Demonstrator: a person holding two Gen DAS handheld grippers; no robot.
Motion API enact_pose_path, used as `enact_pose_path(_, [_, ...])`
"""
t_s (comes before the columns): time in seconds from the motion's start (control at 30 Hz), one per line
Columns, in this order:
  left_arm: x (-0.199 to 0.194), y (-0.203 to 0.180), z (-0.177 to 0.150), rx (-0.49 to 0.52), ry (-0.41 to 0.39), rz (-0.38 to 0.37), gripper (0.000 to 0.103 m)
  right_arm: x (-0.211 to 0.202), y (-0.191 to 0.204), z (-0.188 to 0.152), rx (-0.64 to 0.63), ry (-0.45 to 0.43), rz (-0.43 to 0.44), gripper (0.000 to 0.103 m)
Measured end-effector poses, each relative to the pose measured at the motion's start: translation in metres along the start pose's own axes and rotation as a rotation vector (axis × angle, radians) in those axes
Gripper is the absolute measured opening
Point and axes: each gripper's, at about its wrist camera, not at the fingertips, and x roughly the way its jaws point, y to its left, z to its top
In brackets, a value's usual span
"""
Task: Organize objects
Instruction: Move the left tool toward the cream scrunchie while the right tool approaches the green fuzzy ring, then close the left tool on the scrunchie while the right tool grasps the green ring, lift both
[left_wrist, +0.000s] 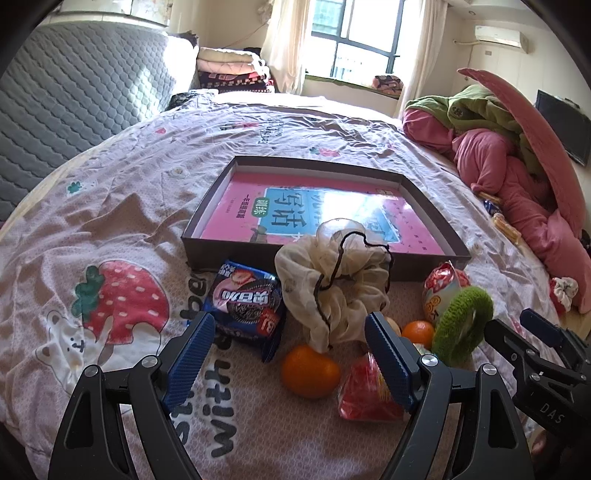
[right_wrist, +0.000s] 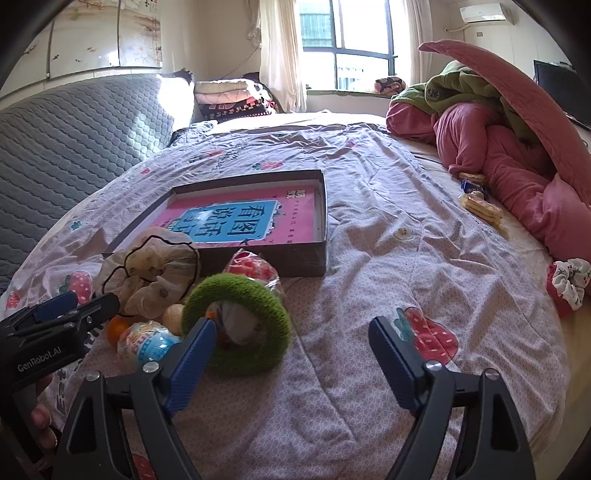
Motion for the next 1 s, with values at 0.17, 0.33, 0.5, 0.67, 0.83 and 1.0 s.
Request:
enact_pose_path(0.17, [0.01,-0.004,0.009,0.015,0.003,0.001,0.084,0.009,-0.002,0.002,-0.013,0.023,-0.017,0.069])
enact_pose_path(0.33, [0.019,-0.011,0.017,0.051,-0.002,0.025,0.084,0.016,0.001,0.001,-0.035,0.049,-0.017,0.058])
enact_pose_path(0.5, [0.026,-0.011,0.024,0.066,-0.004,0.039,0.084,0.021,0.003,0.003,-0.033,0.062,-0.007,0.052])
enact_pose_path(0.67, [0.035,-0.011,0.028,0.077,0.01,0.043,0.084,0.025,0.002,0.005,-0.024,0.06,0.021,0.043])
enact_pose_path(0.83, [0.042,-0.011,0.032,0.098,0.022,0.037,0.084,0.025,0.002,0.007,-0.012,0.049,0.087,0.031])
enact_pose_path(1.0, [0.051,-0.015,0.038,0.146,0.013,0.047,0.084,0.028,0.003,0.01,-0.002,0.049,0.12,0.017])
